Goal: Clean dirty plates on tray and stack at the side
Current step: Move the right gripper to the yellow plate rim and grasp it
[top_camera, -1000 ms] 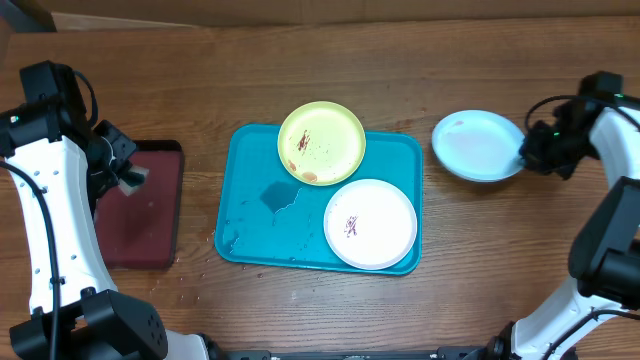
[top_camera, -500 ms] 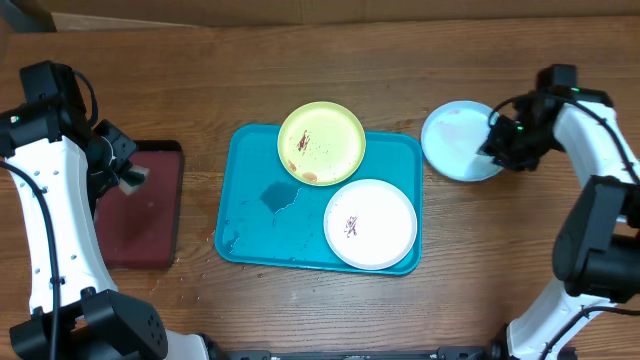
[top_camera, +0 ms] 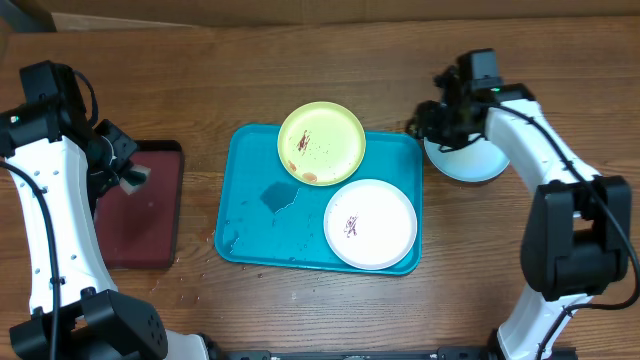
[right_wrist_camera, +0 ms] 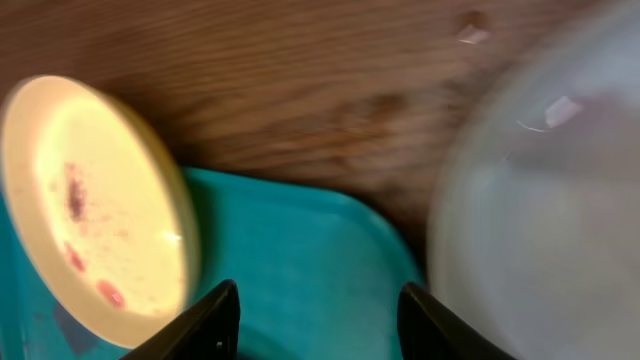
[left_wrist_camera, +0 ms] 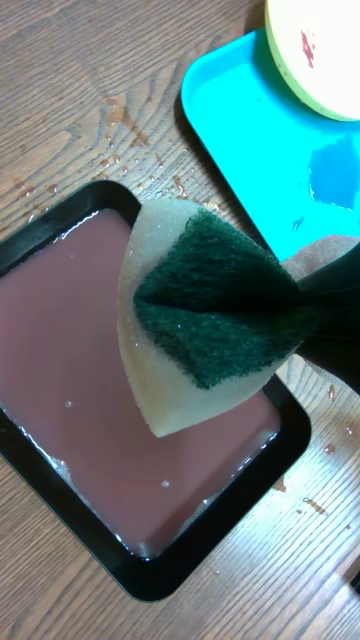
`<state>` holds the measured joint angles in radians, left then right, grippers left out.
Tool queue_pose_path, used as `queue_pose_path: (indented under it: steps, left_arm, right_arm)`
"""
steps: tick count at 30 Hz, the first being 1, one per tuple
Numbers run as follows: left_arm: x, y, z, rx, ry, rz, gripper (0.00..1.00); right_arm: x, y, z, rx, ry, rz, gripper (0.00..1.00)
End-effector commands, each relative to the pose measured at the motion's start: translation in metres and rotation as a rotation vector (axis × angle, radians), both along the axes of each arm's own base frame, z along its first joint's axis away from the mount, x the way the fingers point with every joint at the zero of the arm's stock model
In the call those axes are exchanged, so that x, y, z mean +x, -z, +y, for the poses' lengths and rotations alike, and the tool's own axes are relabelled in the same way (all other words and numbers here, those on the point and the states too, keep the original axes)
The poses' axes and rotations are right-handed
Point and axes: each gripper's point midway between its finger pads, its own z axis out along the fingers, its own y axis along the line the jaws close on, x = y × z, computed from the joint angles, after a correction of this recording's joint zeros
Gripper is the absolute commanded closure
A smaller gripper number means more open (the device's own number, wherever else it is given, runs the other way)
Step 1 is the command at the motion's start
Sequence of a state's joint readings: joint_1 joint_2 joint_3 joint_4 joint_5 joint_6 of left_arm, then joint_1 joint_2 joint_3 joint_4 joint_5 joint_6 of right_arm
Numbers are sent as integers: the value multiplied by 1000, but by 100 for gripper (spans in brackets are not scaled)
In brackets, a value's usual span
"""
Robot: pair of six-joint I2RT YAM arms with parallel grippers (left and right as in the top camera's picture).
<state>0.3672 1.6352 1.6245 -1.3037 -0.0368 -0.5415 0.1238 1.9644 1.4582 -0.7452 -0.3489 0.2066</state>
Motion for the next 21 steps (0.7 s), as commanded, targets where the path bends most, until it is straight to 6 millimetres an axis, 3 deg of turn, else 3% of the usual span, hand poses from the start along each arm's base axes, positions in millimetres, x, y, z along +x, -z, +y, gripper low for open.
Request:
queue_pose_path:
  steps: [1, 4, 10, 16, 21]
  left_arm:
    - [1, -2, -1, 5, 36, -5, 96]
    - [1, -1, -3, 2, 52, -5, 96]
    - [0, -1, -4, -4, 54, -1, 96]
    - [1, -1, -5, -10, 56, -3, 96]
    - [2, -1, -6, -16, 58, -9, 96]
  right_arm:
    - [3, -17, 49, 26, -111, -102, 44]
    - [7, -10, 68, -63, -137, -158, 38]
    - [8, 13, 93, -191, -186, -203, 37]
    - [10, 36, 96, -214, -192, -187, 38]
    - [8, 43, 94, -222, -189, -165, 37]
